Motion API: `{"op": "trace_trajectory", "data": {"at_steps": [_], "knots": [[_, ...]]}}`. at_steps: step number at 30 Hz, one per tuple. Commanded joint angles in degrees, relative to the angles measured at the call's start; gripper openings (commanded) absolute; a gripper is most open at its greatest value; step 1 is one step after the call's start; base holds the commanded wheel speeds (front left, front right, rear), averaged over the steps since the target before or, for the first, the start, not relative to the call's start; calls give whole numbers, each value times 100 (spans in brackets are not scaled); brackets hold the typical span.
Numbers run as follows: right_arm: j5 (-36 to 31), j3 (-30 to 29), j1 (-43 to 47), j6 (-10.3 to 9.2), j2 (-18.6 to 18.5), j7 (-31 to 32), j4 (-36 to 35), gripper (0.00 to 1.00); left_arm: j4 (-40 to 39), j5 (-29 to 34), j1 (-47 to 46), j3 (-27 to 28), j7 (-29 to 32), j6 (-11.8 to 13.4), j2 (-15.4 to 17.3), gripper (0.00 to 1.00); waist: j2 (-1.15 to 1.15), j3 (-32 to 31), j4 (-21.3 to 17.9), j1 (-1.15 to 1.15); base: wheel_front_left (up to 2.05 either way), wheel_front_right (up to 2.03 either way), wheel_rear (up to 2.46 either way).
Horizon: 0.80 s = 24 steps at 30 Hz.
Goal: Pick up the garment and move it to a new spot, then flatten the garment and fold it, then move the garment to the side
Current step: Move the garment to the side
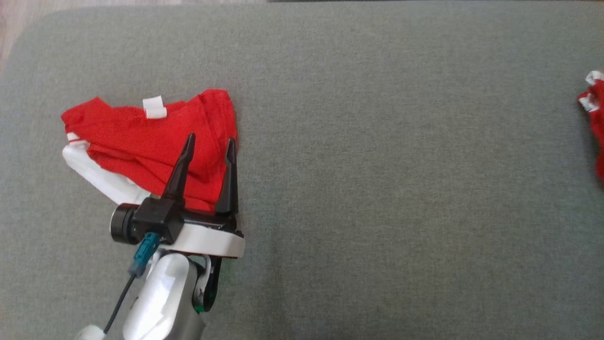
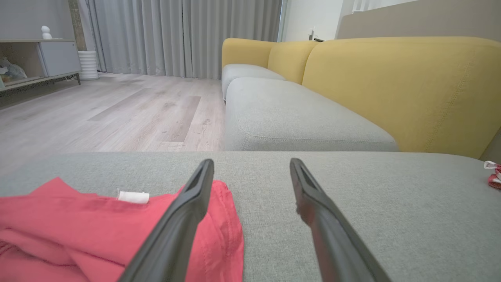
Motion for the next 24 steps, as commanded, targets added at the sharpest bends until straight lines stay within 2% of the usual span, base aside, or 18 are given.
{"op": "trace_trajectory", "data": {"at_steps": [1, 5, 13, 18, 24], "knots": [[-46, -61, 4, -5, -22, -110, -338, 100, -156, 72, -137, 236, -54, -10, 41, 100, 0, -129, -62, 0, 0, 0, 0], [-54, -193, 29, -5, 293, -194, -699, 100, -169, 65, -83, 276, -54, -4, 41, 100, 0, -291, -120, 0, 0, 0, 0], [302, -214, 252, -5, 1423, -394, -2130, 100, -241, 65, 126, 427, -54, 20, 41, 100, 0, -779, -222, 0, 0, 0, 0], [971, 37, 624, -5, 2205, -503, -3248, 100, -262, 74, 296, 553, -54, -7, 41, 100, 0, -1023, -233, 0, 0, 0, 0], [1603, 306, 1294, -5, 2832, -674, -3948, 100, -253, 48, 491, 568, -54, -23, 41, 100, 0, -1189, -197, 0, 0, 0, 0]]}}
